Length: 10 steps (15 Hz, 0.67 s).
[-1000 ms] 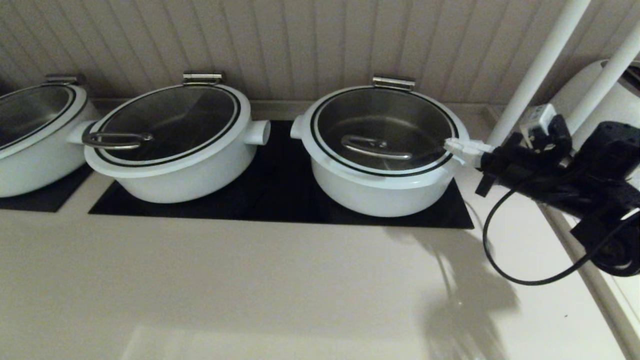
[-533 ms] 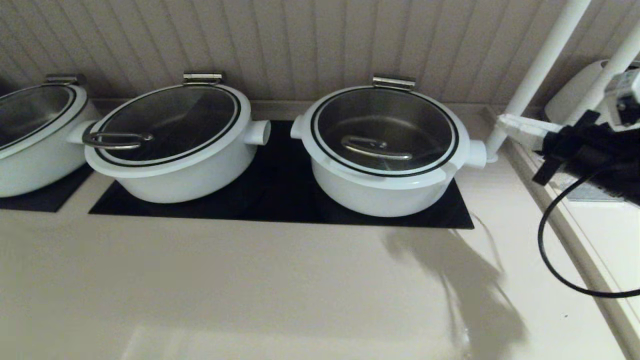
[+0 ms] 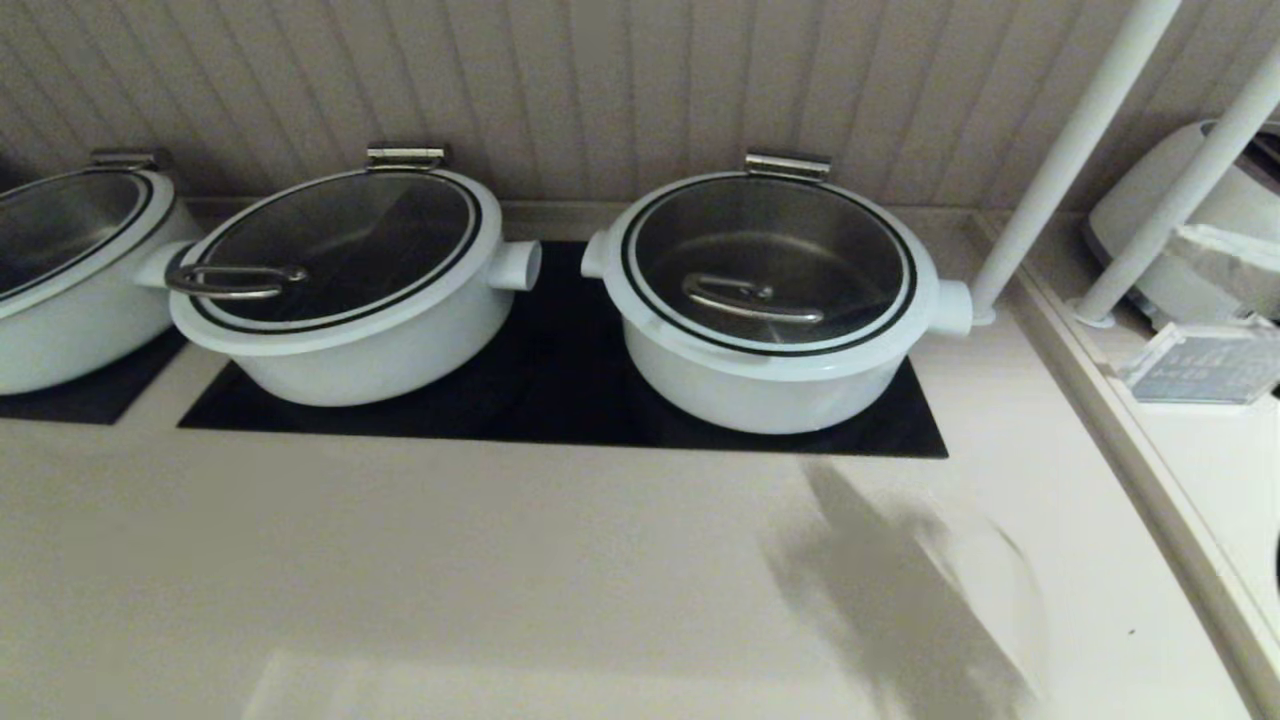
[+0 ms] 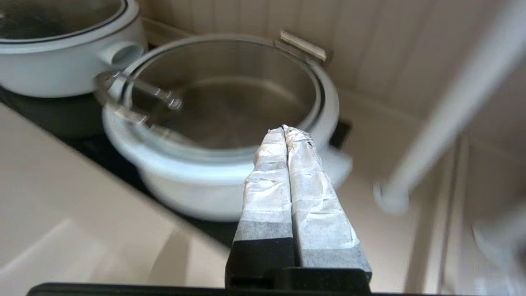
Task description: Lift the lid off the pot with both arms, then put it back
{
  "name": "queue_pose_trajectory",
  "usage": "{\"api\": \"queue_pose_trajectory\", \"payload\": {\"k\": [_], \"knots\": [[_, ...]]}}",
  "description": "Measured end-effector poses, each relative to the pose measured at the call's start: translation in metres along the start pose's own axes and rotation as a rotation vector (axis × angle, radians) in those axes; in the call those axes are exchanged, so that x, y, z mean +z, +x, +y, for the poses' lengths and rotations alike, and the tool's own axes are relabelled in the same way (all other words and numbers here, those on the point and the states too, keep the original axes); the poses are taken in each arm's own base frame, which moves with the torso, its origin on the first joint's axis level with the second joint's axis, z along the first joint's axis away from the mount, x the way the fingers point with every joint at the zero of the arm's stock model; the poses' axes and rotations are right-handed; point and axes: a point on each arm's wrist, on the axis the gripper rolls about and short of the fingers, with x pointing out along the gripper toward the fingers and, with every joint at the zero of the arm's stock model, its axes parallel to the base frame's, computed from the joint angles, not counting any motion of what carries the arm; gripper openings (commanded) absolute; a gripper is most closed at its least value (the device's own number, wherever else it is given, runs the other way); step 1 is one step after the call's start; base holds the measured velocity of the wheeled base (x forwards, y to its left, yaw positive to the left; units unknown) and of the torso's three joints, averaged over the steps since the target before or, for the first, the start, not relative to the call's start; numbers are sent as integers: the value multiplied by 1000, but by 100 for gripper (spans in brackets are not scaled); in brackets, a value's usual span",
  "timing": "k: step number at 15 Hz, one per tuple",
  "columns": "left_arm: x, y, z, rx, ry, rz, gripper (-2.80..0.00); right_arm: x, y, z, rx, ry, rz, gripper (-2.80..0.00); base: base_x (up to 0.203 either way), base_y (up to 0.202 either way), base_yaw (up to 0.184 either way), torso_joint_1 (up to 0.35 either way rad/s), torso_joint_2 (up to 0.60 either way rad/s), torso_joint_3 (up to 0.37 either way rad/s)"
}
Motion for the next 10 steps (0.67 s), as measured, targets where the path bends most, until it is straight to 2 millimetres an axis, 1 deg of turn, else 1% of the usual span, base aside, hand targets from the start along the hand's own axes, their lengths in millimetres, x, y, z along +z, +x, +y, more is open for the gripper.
{"api": "queue_pose_trajectory", "payload": {"k": [2, 3, 4, 5, 8, 10], "knots": [[0, 0, 0, 0, 0, 0, -280, -1, -36, 16, -79, 40, 66, -280, 0, 0, 0, 0, 0, 0], [0, 0, 0, 0, 0, 0, -280, -6, -52, 24, -117, 70, 104, -280, 0, 0, 0, 0, 0, 0], [0, 0, 0, 0, 0, 0, -280, -16, -70, 33, -151, 108, 148, -280, 0, 0, 0, 0, 0, 0], [0, 0, 0, 0, 0, 0, -280, -35, -90, 43, -180, 147, 204, -280, 0, 0, 0, 0, 0, 0], [0, 0, 0, 0, 0, 0, -280, -85, -134, 68, -241, 183, 280, -280, 0, 0, 0, 0, 0, 0], [0, 0, 0, -1, 0, 0, -280, -109, -154, 79, -265, 176, 269, -280, 0, 0, 0, 0, 0, 0]]}}
